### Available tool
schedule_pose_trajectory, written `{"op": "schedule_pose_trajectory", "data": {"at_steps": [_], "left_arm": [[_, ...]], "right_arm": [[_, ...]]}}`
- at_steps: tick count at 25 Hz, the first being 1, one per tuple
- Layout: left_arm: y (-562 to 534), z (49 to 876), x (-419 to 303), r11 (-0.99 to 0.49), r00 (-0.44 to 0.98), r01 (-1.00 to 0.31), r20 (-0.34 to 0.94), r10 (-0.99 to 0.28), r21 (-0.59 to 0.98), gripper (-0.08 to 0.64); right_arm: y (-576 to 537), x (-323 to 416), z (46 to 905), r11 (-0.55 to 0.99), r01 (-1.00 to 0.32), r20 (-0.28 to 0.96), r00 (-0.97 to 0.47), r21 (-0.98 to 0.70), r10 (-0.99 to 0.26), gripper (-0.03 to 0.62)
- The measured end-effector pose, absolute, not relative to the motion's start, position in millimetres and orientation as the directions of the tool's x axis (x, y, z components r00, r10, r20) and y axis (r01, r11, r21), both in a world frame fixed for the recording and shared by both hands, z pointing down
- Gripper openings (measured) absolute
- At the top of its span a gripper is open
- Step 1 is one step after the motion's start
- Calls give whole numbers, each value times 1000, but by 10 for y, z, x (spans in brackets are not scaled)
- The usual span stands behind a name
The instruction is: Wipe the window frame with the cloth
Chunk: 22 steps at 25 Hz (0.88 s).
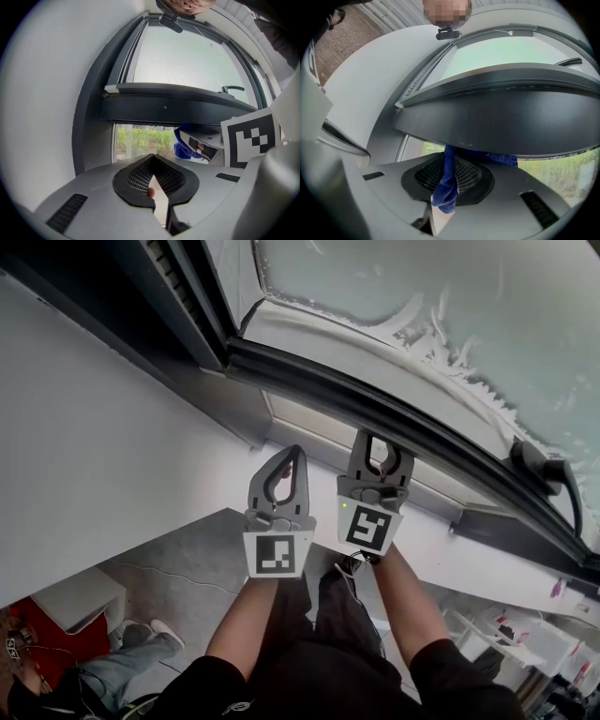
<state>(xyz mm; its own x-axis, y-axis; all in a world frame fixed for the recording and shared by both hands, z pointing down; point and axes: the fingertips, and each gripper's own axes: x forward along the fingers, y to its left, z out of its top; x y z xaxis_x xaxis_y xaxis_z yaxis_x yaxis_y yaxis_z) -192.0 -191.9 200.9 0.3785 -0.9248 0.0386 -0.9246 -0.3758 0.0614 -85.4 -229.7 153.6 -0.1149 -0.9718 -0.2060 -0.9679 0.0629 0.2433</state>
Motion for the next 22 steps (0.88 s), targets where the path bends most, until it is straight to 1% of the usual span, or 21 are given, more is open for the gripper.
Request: {"op": "schedule_pose_trajectory", "data": {"at_steps": [6, 22], "left_arm": [[-1952, 2044, -2061, -366, 369, -929, 58, -928, 53, 5], [-2072, 1987, -2278, -379, 380, -925, 42, -924, 30, 5]], "right_arm": [[-2348, -976, 1545, 73, -968, -206, -125, 240, -971, 48], [-2477, -1267, 1564, 85, -969, -207, -135, 232, -969, 48]]}}
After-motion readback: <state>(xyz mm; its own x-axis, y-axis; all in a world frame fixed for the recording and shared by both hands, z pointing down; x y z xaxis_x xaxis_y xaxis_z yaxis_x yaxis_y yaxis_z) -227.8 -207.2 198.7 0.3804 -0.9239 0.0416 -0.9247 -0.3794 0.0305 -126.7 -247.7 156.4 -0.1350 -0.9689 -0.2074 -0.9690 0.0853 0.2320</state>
